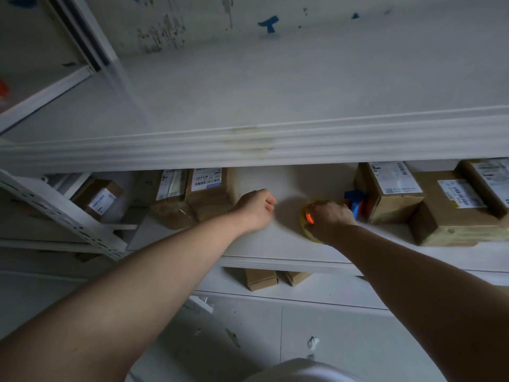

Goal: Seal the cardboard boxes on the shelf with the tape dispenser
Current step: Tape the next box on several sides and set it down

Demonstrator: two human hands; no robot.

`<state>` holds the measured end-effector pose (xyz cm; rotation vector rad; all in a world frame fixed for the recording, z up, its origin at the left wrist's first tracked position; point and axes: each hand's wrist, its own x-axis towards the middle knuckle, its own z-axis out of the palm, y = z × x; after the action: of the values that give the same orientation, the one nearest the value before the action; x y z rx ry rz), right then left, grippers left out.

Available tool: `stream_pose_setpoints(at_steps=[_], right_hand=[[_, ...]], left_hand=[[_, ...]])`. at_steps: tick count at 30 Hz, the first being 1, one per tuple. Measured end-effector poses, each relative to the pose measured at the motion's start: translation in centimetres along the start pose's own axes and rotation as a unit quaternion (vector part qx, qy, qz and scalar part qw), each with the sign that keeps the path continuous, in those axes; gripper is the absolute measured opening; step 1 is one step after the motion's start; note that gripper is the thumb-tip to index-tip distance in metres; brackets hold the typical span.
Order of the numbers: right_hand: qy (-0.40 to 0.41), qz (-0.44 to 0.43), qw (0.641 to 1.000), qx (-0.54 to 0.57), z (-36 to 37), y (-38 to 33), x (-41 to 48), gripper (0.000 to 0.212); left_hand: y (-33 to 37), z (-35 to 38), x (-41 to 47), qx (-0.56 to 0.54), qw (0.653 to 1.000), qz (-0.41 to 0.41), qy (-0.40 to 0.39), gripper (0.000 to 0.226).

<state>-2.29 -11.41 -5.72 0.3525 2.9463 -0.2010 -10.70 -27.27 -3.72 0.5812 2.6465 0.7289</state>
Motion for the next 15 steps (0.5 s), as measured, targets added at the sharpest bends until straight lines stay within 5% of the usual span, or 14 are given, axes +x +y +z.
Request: stream_pose_setpoints(at_steps=[8,15], right_hand=[[0.021,-0.026,0.976,0.216,0.1,-7.9,3.1,0.038],[0.034,-0.056,0.961,0.27,0.4,-13.9,5.2,0.055]], left_hand=[[-6.2,-4.6,-1.1,-0.009,0.996,-0.06,0.068,0.032],[-11.3,-8.8,-0.7,0.13,0.964,-0.079,0.217,0.047]])
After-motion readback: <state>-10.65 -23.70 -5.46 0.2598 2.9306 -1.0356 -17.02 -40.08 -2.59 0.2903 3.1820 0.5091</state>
